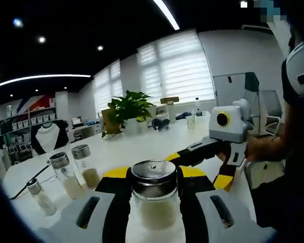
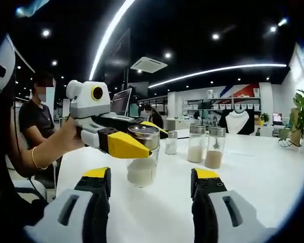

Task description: Rotate the seasoning bottle until the label or dispensing opening points toward the visible target arrow and the bottle remains upright within the marked orientation range

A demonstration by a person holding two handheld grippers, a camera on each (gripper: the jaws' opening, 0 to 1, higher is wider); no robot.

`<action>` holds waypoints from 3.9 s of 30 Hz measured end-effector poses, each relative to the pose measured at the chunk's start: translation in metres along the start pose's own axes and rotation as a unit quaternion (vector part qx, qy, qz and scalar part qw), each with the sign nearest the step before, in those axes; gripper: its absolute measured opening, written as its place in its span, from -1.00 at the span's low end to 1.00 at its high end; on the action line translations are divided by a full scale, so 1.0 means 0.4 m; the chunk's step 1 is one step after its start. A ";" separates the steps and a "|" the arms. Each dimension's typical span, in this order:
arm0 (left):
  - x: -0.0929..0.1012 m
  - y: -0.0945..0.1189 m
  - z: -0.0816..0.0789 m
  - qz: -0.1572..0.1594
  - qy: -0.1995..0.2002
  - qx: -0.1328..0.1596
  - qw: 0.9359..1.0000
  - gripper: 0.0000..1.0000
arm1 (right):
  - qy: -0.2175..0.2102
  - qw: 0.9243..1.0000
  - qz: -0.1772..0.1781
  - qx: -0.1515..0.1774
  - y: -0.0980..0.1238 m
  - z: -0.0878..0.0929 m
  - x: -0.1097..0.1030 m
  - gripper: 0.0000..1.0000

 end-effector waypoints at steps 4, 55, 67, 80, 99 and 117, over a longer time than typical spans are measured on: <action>0.009 -0.004 -0.007 0.009 0.008 0.009 1.000 -0.26 | -0.006 1.000 -0.005 0.010 -0.013 -0.006 -0.002 0.15; 0.006 -0.010 -0.022 -0.021 0.033 0.029 0.999 -0.28 | 0.040 0.995 0.079 0.039 -0.099 -0.017 -0.001 -0.37; 0.000 -0.016 -0.005 -0.144 0.082 0.072 0.984 -0.25 | 0.014 0.983 0.156 0.094 -0.122 -0.014 0.009 -0.37; 0.025 -0.014 0.006 -0.229 0.074 0.046 0.970 -0.21 | 0.044 0.977 0.191 0.089 -0.122 0.008 0.012 -0.37; 0.028 0.011 0.020 -0.311 0.089 0.040 0.945 -0.26 | 0.072 0.977 0.184 0.083 -0.131 0.012 -0.024 -0.36; 0.015 -0.006 0.028 -0.200 0.064 0.034 0.977 -0.28 | 0.014 0.989 0.128 0.068 -0.121 0.020 -0.004 -0.36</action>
Point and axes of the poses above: the point that each gripper's makers call its tool centre point, and the gripper's own axes: y roughly backward along the fingers, x roughly to its right, z roughly out of its underside, the point moved 5 cm from there along y, roughly backward along the fingers, and after that the axes turned 5 degrees about -y, right-handed, at the moved point
